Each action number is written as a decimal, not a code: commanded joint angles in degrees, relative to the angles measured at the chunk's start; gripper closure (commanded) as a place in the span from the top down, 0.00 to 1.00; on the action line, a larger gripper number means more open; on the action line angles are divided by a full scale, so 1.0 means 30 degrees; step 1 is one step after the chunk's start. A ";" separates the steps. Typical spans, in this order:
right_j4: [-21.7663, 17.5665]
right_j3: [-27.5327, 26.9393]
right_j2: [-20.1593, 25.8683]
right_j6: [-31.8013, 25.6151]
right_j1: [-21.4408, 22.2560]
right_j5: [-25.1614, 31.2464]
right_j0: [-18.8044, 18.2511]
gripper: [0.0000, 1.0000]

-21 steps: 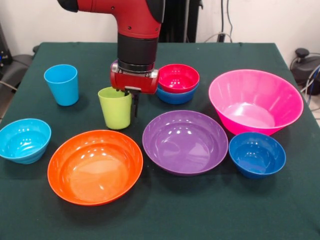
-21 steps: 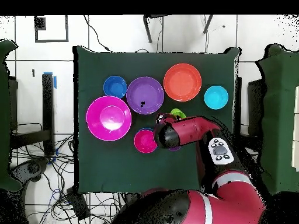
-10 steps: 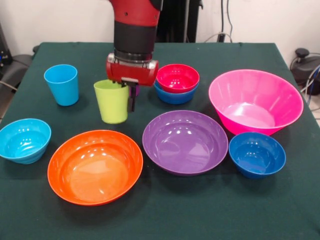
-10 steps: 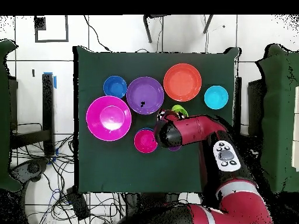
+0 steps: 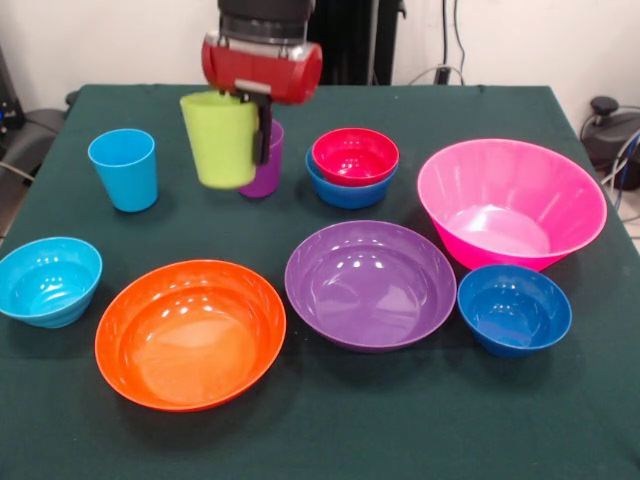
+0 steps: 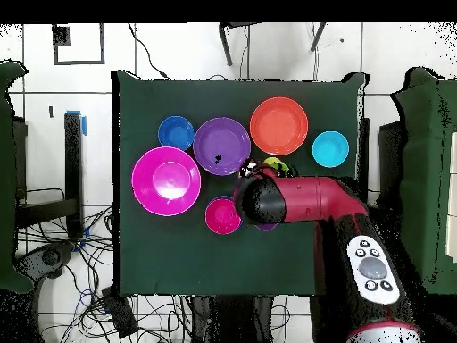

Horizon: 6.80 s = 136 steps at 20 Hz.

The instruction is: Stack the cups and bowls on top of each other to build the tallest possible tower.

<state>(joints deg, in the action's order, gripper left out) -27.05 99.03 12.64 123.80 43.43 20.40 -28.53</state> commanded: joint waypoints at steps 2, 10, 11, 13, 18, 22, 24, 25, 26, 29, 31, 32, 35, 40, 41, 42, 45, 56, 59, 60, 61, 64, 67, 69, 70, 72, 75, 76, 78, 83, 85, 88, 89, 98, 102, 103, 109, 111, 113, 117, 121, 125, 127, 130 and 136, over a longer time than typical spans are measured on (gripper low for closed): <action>0.0953 0.2010 0.1469 -0.0337 0.1337 0.2197 0.0660 0.00; 0.0813 0.3253 -0.0583 0.3109 0.0414 -0.1471 0.2520 0.00; 0.0858 0.3300 -0.0869 0.3393 0.0347 -0.1738 0.2801 0.00; 0.1076 0.3376 -0.1196 0.3552 0.0357 -0.1967 0.3119 0.00; 0.1684 0.3735 -0.2059 0.3996 0.0303 -0.2633 0.4003 0.00; 0.2118 0.4000 -0.2503 0.3992 -0.0080 -0.3498 0.4346 0.00; 0.2284 0.4219 -0.2626 0.3898 -0.0157 -0.3895 0.4369 0.00; 0.2365 0.4351 -0.2655 0.3803 -0.0086 -0.3960 0.4358 0.00; 0.2453 0.4527 -0.2641 0.3658 0.0085 -0.3929 0.4280 0.00; 0.2728 0.4852 -0.2521 0.3187 0.0554 -0.3688 0.3964 0.00; 0.2879 0.4945 -0.2572 0.3029 0.0673 -0.3710 0.3894 0.00; 0.2896 0.4909 -0.2604 0.2970 0.0614 -0.3766 0.3887 0.00; 0.2923 0.4657 -0.2752 0.2891 0.0203 -0.4092 0.3920 0.00; 0.3150 0.4582 -0.3761 0.3672 -0.0461 -0.5158 0.4929 0.00; 0.3291 0.4638 -0.3974 0.3858 -0.0579 -0.5386 0.5177 0.00; 0.3433 0.4694 -0.4187 0.4043 -0.0697 -0.5615 0.5425 0.00; 0.4191 0.4943 -0.4928 0.4736 -0.1244 -0.6565 0.6343 0.00; 0.6887 0.5927 -0.6267 0.5509 -0.1971 -0.8321 0.8500 0.00; 0.7425 0.6282 -0.6499 0.5491 -0.1745 -0.8260 0.8885 0.00; 0.7535 0.6419 -0.6466 0.5422 -0.1630 -0.8188 0.8913 0.00; 0.7543 0.6535 -0.6403 0.5227 -0.1464 -0.8038 0.8803 0.00; 0.7428 0.6774 -0.6063 0.4823 -0.1263 -0.7929 0.8409 0.00; 0.6927 0.6883 -0.5571 0.3969 -0.0865 -0.7402 0.7615 0.00; 0.6583 0.7013 -0.5500 0.3362 -0.0452 -0.6742 0.7296 0.00; 0.6438 0.7047 -0.5643 0.3115 -0.0331 -0.6534 0.7323 0.00; 0.6021 0.7060 -0.5719 0.2471 -0.0169 -0.6052 0.7250 0.00; 0.5457 0.7031 -0.5484 0.1520 0.0070 -0.5303 0.6959 0.00; 0.5303 0.7054 -0.5329 0.1358 0.0013 -0.5298 0.6849 0.00; 0.4932 0.7065 -0.4970 0.1032 -0.0097 -0.5304 0.6554 0.00; 0.4422 0.6727 -0.5156 0.1468 -0.1162 -0.6309 0.6842 0.00; 0.4514 0.6587 -0.5725 0.2023 -0.1721 -0.7063 0.7490 0.00; 0.4739 0.6417 -0.6210 0.2569 -0.2454 -0.7872 0.8172 0.00; 0.4849 0.6329 -0.6419 0.2685 -0.2660 -0.8046 0.8427 0.00; 0.5775 0.5713 -0.6986 0.3762 -0.4427 -0.9791 0.9433 0.00; 0.5617 0.5465 -0.6929 0.3573 -0.4989 -1.0141 0.9188 0.00; 0.5604 0.5466 -0.6958 0.3534 -0.5050 -1.0195 0.9180 0.00; 0.5321 0.5081 -0.6862 0.2745 -0.4795 -0.9580 0.8738 0.00; 0.5158 0.5051 -0.6633 0.2527 -0.4589 -0.9280 0.8459 0.00; 0.5212 0.5065 -0.6689 0.2517 -0.4486 -0.9178 0.8523 0.00; 0.5444 0.5125 -0.6767 0.2557 -0.4229 -0.8837 0.8743 0.00; 0.5364 0.4970 -0.6538 0.2361 -0.4068 -0.8495 0.8539 0.00; 0.5218 0.5038 -0.6501 0.2024 -0.3434 -0.7802 0.8346 0.00; 0.5134 0.4951 -0.6635 0.1844 -0.3254 -0.7645 0.8350 0.00; 0.4926 0.4888 -0.6454 0.1463 -0.2856 -0.7109 0.8004 0.00; 0.4546 0.4543 -0.6026 0.0753 -0.2330 -0.6038 0.7308 0.00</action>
<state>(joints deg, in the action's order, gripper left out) -10.48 117.20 -10.70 127.50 35.30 -5.70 -4.66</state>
